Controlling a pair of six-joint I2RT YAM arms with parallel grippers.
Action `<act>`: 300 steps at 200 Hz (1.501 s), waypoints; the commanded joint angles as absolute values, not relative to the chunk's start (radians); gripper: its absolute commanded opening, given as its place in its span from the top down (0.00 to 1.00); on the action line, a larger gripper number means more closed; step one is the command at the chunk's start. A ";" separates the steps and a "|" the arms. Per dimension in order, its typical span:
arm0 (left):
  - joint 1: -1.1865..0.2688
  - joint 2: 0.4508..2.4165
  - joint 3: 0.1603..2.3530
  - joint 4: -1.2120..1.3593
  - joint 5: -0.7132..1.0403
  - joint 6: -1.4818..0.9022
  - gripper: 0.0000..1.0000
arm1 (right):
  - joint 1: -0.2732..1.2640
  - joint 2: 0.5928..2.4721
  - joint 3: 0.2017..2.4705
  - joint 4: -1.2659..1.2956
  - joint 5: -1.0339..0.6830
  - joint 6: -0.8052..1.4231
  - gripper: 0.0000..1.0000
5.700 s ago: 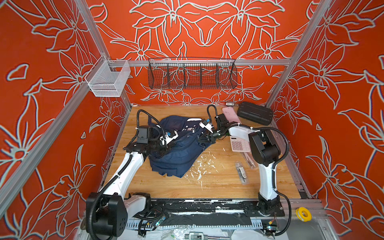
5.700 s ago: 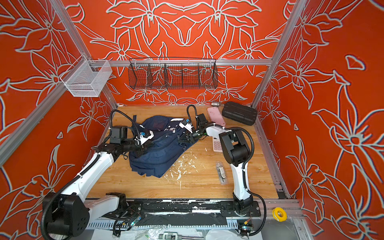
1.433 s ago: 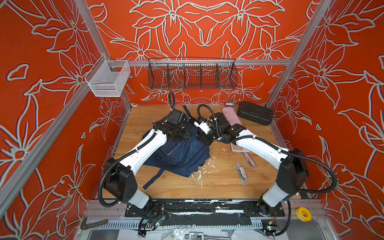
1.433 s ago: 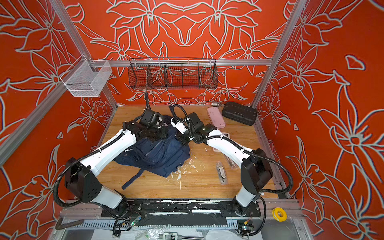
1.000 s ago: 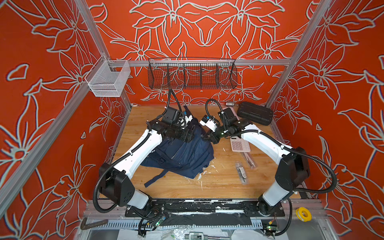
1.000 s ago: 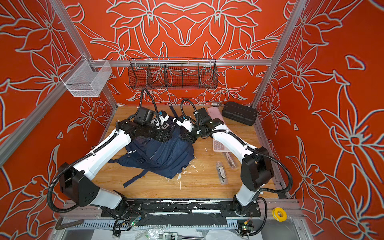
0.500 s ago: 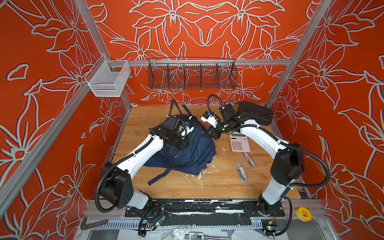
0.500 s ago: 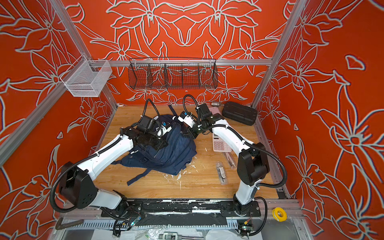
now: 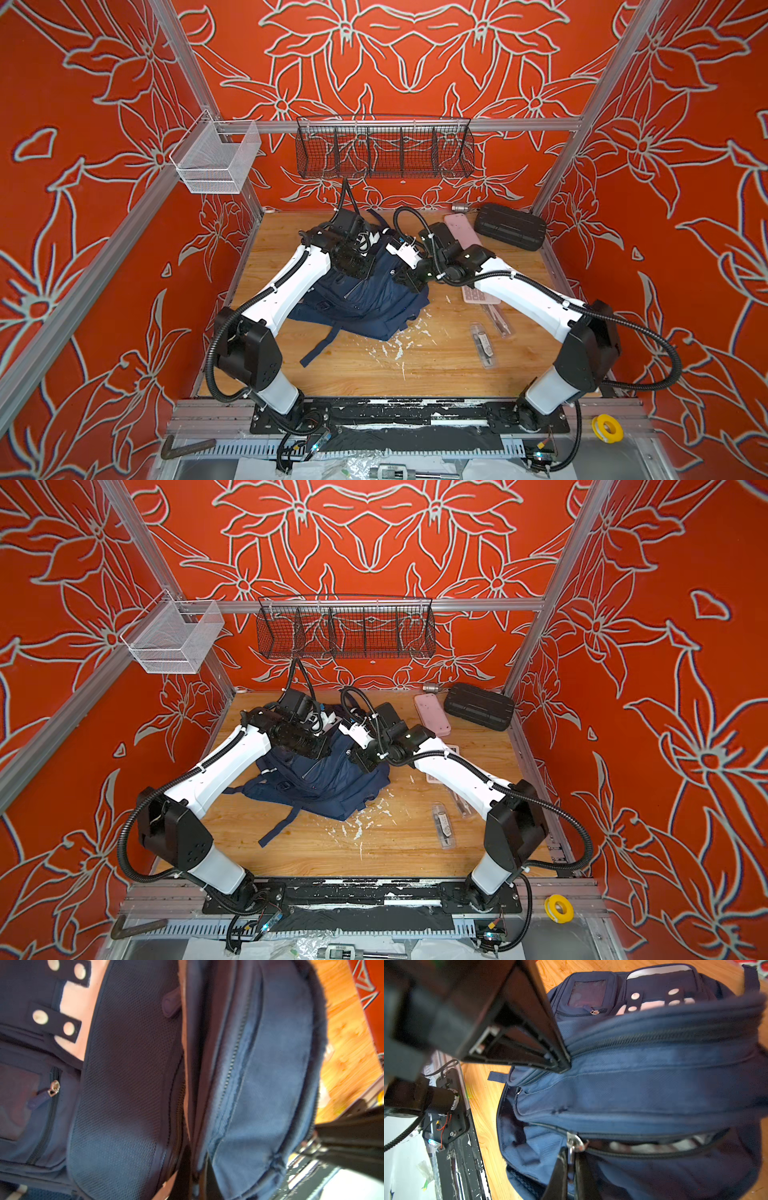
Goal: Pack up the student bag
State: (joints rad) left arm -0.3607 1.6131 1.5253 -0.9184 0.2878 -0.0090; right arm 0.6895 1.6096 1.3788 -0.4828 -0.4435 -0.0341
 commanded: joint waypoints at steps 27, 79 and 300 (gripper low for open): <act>-0.342 1.576 1.527 -0.894 0.400 -0.185 1.00 | 0.662 1.637 1.429 -0.467 -0.486 -0.061 1.00; -0.345 1.573 1.479 -0.772 0.576 -0.483 1.00 | 0.547 1.703 1.581 -0.594 -0.584 -0.249 1.00; -0.263 1.659 1.549 -0.077 0.569 -1.242 1.00 | 0.748 1.516 1.233 -0.312 -0.406 -0.312 1.00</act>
